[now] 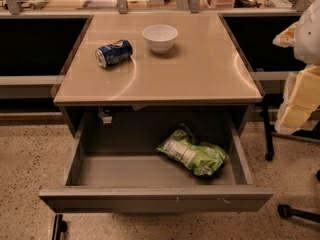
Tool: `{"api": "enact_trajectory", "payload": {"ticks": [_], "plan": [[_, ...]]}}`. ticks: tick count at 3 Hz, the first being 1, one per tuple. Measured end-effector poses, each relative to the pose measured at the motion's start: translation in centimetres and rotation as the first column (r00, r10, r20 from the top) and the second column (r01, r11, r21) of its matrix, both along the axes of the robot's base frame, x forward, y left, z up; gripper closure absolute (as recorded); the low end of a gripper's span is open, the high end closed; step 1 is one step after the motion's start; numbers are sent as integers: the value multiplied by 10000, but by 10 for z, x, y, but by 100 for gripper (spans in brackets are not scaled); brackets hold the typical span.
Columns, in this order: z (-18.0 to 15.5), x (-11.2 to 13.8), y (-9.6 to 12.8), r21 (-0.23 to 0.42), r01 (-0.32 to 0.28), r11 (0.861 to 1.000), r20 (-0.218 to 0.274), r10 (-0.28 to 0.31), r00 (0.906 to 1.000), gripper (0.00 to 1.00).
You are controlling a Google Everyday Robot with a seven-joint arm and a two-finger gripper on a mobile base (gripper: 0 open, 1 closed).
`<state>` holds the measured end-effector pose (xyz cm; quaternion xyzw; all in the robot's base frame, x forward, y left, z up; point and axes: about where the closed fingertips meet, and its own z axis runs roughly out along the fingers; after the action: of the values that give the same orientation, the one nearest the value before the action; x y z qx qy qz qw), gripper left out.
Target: Pick green rice chip bag from top drawer and place on counter
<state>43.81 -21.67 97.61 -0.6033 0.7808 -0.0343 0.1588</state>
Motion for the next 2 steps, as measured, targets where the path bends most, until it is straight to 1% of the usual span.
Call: {"api": "enact_trajectory", "payload": {"ticks": [1,2], "plan": [[0,0,0,0,0,10000,0,0,10000,0],[-14,5,5,108,-118,9999,220,115,9997,0]]}}
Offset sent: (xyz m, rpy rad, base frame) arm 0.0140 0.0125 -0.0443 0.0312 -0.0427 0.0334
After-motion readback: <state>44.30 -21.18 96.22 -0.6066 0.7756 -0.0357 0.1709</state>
